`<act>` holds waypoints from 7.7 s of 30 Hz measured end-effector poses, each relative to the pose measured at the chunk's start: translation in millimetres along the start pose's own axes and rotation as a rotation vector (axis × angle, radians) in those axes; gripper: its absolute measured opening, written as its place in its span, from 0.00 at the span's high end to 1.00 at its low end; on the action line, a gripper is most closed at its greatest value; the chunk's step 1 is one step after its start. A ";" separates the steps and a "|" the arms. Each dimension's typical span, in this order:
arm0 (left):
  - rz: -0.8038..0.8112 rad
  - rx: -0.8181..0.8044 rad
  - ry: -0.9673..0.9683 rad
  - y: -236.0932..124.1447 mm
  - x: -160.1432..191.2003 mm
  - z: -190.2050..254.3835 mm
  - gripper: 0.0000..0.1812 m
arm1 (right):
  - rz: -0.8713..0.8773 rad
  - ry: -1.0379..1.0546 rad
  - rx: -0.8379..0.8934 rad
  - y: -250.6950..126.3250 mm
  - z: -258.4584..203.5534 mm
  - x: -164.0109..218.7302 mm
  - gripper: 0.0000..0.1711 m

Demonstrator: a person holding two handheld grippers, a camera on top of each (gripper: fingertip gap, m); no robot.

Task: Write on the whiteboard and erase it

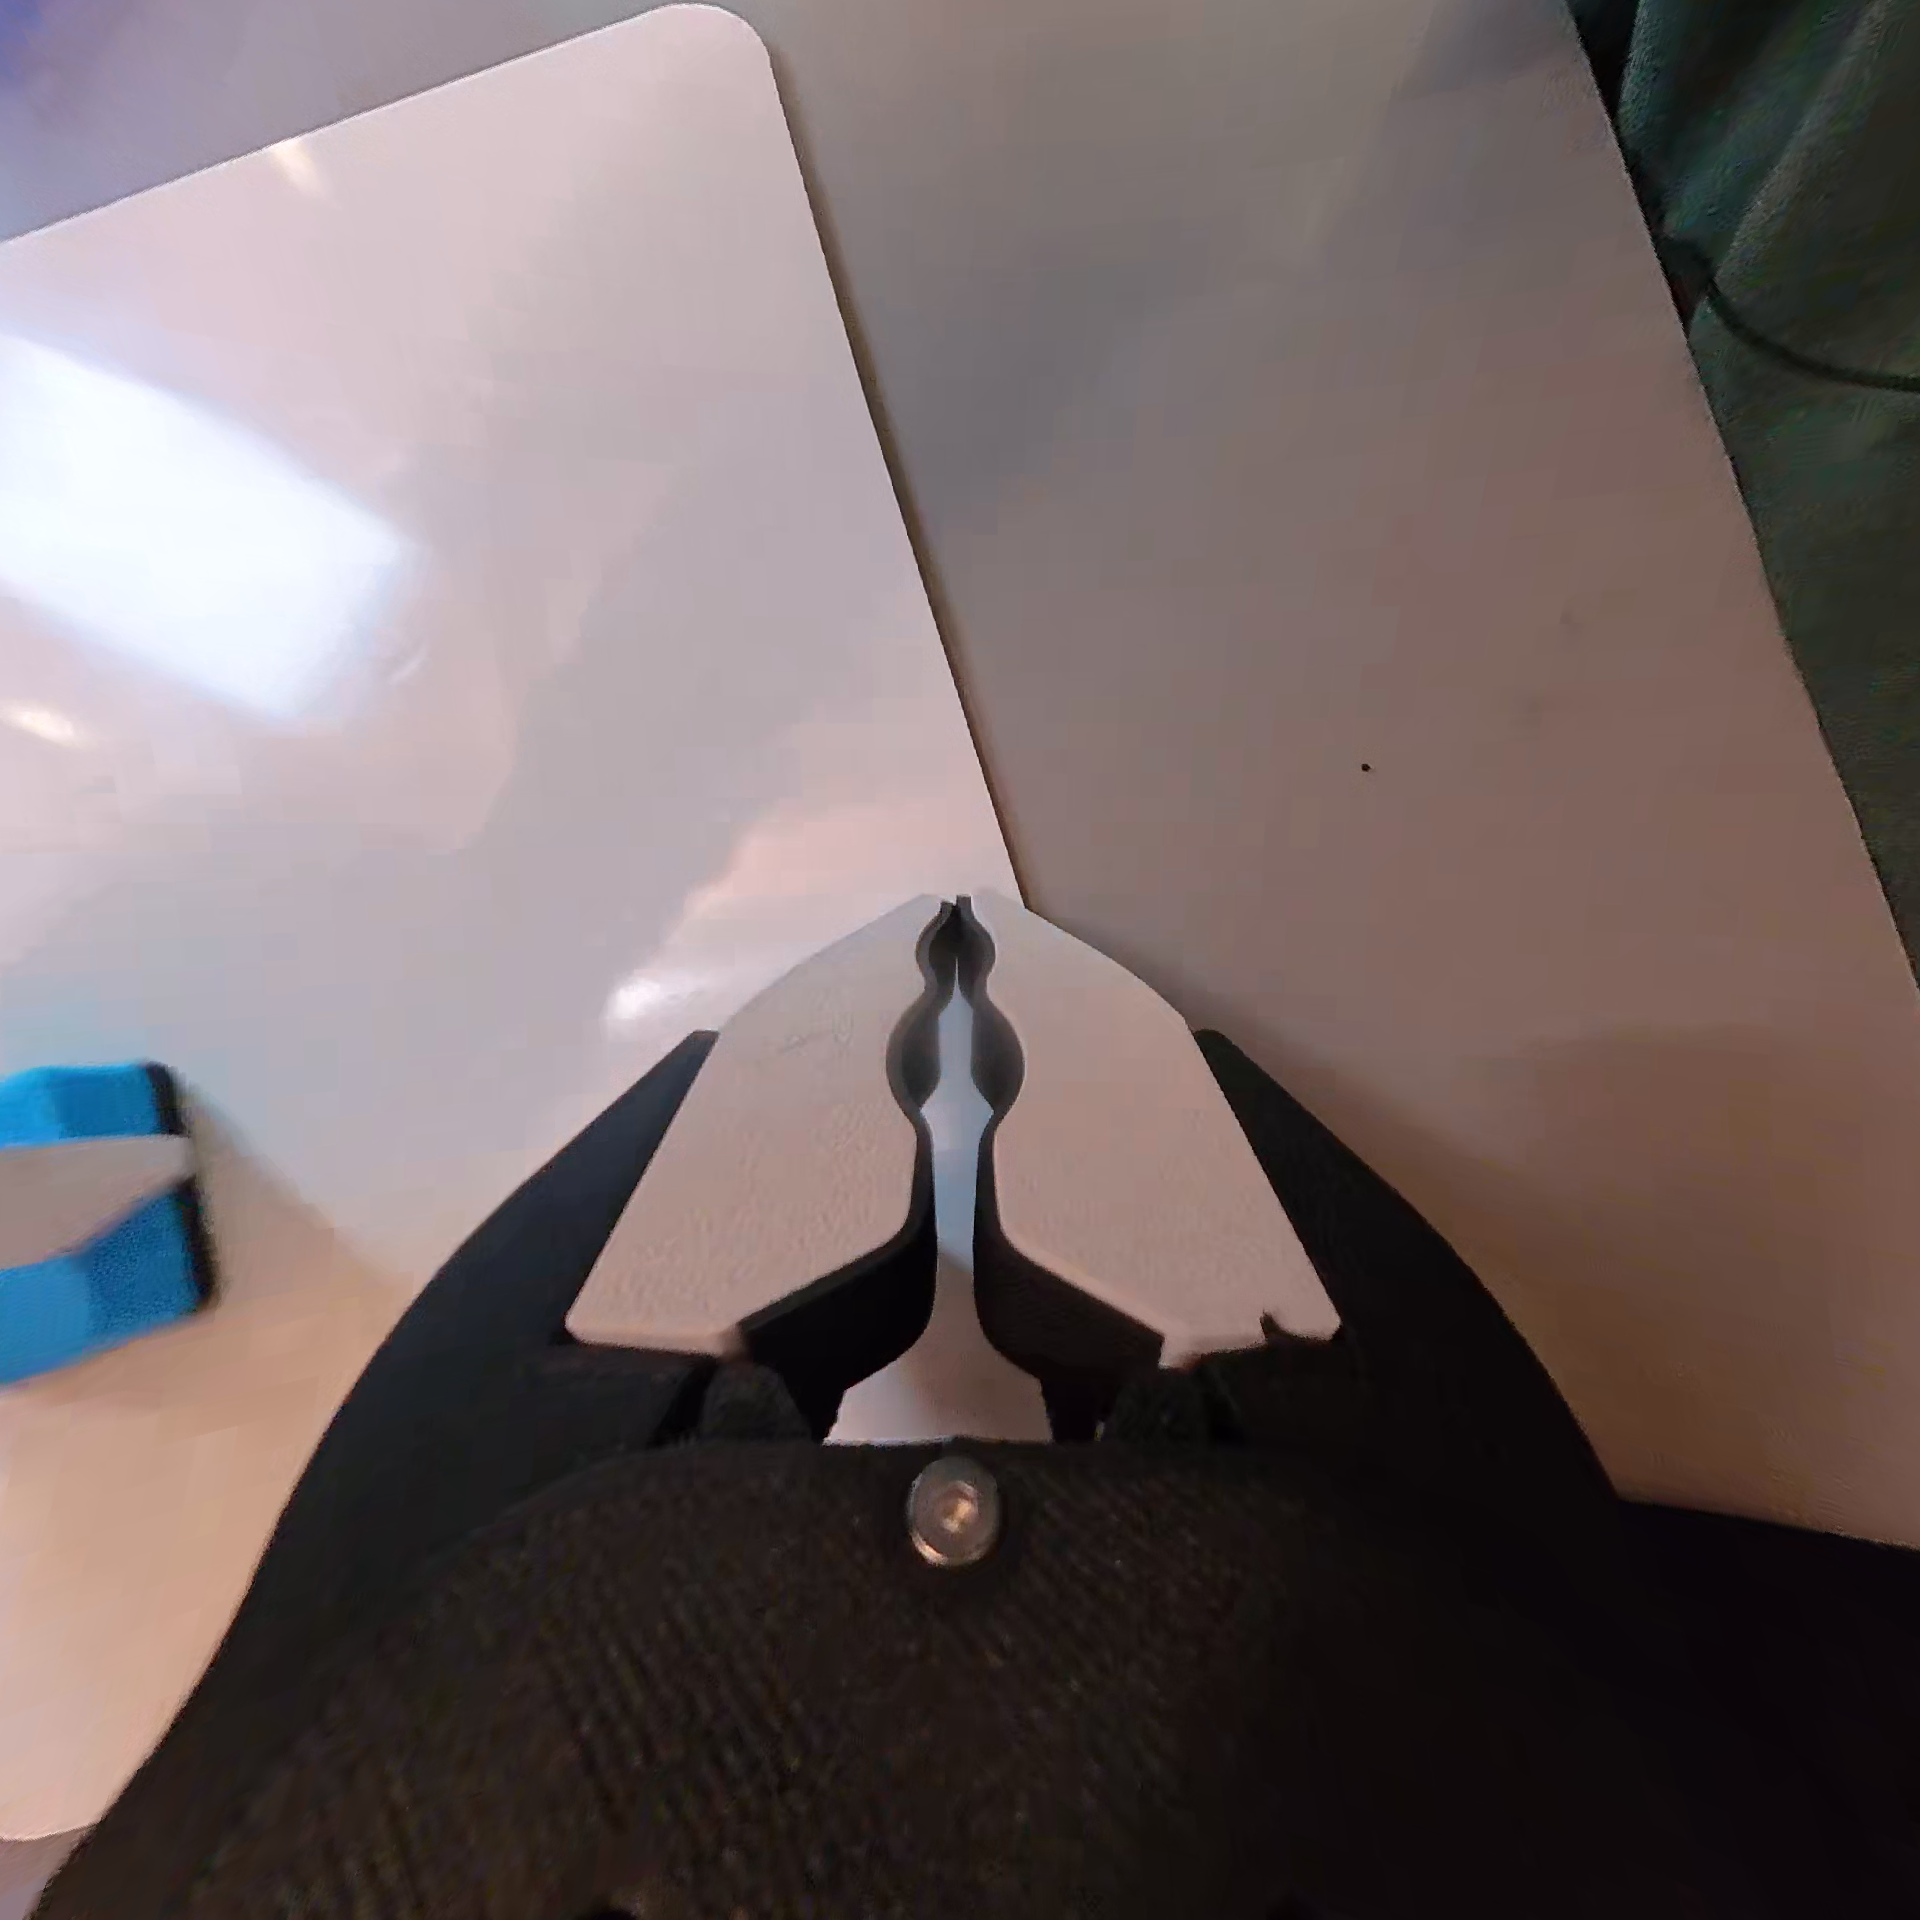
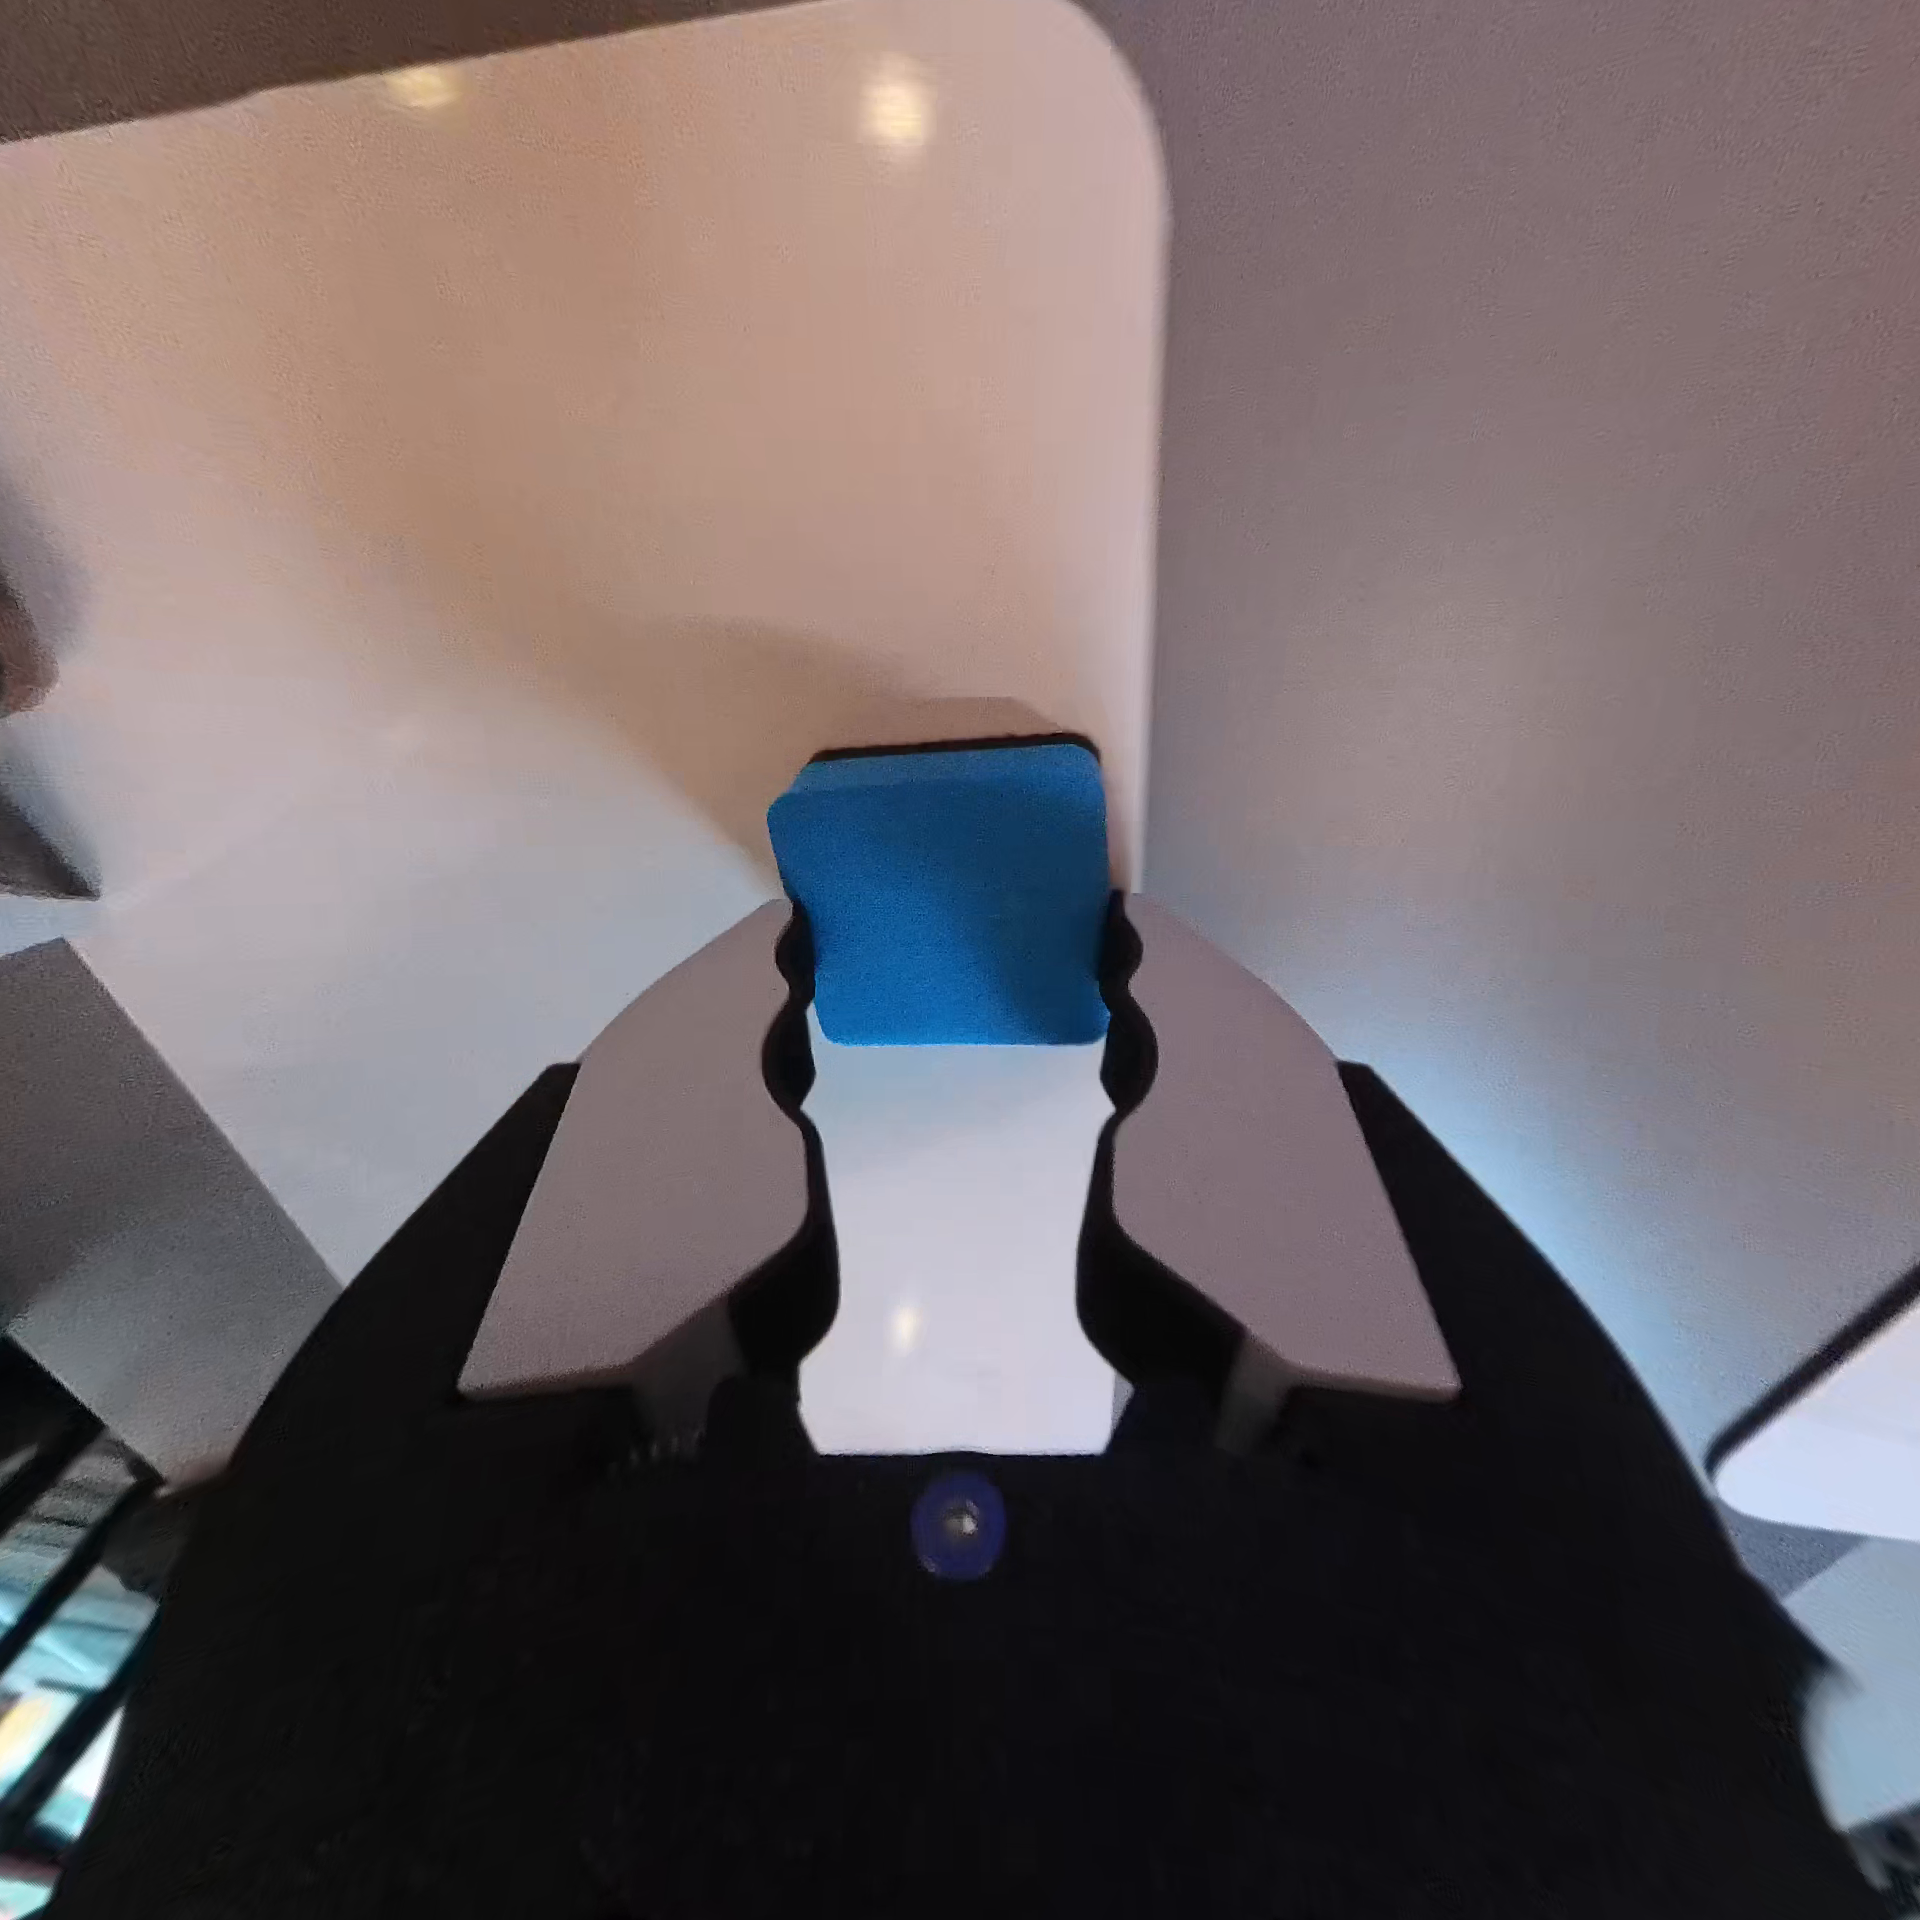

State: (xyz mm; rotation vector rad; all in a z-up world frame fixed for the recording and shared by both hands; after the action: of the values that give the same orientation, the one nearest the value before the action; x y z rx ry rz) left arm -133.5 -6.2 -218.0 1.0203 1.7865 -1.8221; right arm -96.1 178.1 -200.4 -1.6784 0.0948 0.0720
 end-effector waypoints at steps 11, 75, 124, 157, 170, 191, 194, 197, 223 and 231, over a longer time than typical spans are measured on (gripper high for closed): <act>0.007 -0.005 -0.006 -0.3 0.8 0.6 1.00 | 0.004 0.017 -0.011 -1.9 -12.1 28.4 0.68; 0.003 -0.031 0.018 0.1 0.1 3.0 1.00 | 0.056 -0.083 0.032 -1.4 -38.2 6.3 0.70; -0.001 -0.034 0.064 0.7 -0.5 5.6 1.00 | 0.031 0.052 0.078 -14.4 -42.0 99.4 0.71; 0.040 -0.048 -0.039 -61.8 43.7 1.1 0.88 | 0.295 0.226 0.110 -21.7 -58.0 134.3 0.60; -0.008 -0.036 -0.076 -57.2 52.8 -0.5 0.96 | 0.275 0.053 0.149 -6.6 -87.3 94.1 0.69; -0.023 -0.086 -0.055 -54.6 51.0 0.5 0.99 | 0.268 0.278 0.192 -14.6 -44.7 127.6 0.69; -0.021 -0.093 -0.050 -53.9 50.9 0.1 1.00 | 0.252 0.256 0.171 -13.5 -66.9 137.7 0.70; -0.012 -0.087 -0.063 -53.4 51.1 -1.3 1.00 | 0.233 0.146 0.143 -9.2 -97.1 124.9 0.69; 0.833 -0.292 -0.441 -61.7 -61.0 -75.4 0.90 | 1.277 0.206 0.631 -68.9 -78.8 174.6 0.69; 0.858 -0.329 -0.503 -25.0 -41.6 -83.3 0.85 | 1.166 0.006 0.669 -53.7 -101.2 154.6 0.69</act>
State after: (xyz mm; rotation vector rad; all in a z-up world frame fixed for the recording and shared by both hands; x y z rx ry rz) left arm -105.4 68.7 -164.2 0.8864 1.0428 -1.0703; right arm 62.4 80.2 -152.2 -0.7755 0.9810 0.8130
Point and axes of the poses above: each gripper's, where its closed fingertips meet, y out along the fingers, x out of its underside, z = x × y across the jaws, the point moved 8 cm from there along -y, back along the fingers, and after that the axes turned 6 degrees about z, right-handed, at the moved point
